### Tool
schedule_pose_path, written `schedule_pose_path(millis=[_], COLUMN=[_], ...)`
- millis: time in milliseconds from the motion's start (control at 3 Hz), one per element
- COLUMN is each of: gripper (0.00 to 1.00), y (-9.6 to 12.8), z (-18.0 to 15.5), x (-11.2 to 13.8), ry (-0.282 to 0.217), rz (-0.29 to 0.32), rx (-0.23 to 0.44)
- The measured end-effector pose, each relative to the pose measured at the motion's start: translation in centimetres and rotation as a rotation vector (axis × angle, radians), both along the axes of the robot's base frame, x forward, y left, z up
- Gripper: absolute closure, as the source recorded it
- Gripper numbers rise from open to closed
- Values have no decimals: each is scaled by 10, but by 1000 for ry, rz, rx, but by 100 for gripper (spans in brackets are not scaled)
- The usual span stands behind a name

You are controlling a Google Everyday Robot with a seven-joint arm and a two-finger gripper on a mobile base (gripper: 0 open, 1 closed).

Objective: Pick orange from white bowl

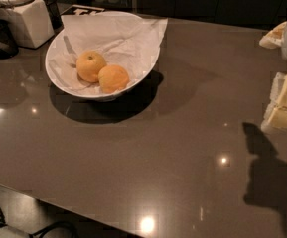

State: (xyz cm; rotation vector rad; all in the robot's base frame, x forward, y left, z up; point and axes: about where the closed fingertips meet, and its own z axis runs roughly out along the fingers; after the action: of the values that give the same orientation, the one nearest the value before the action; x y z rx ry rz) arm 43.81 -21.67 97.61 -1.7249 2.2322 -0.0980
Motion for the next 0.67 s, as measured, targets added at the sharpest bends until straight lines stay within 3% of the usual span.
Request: schedule_pose_path(millis=[333,667], gripper=[0,0], y=[0,4], z=[0,2], x=[0,4], ry=[0,11], rz=[0,-40], rx=[0,-28])
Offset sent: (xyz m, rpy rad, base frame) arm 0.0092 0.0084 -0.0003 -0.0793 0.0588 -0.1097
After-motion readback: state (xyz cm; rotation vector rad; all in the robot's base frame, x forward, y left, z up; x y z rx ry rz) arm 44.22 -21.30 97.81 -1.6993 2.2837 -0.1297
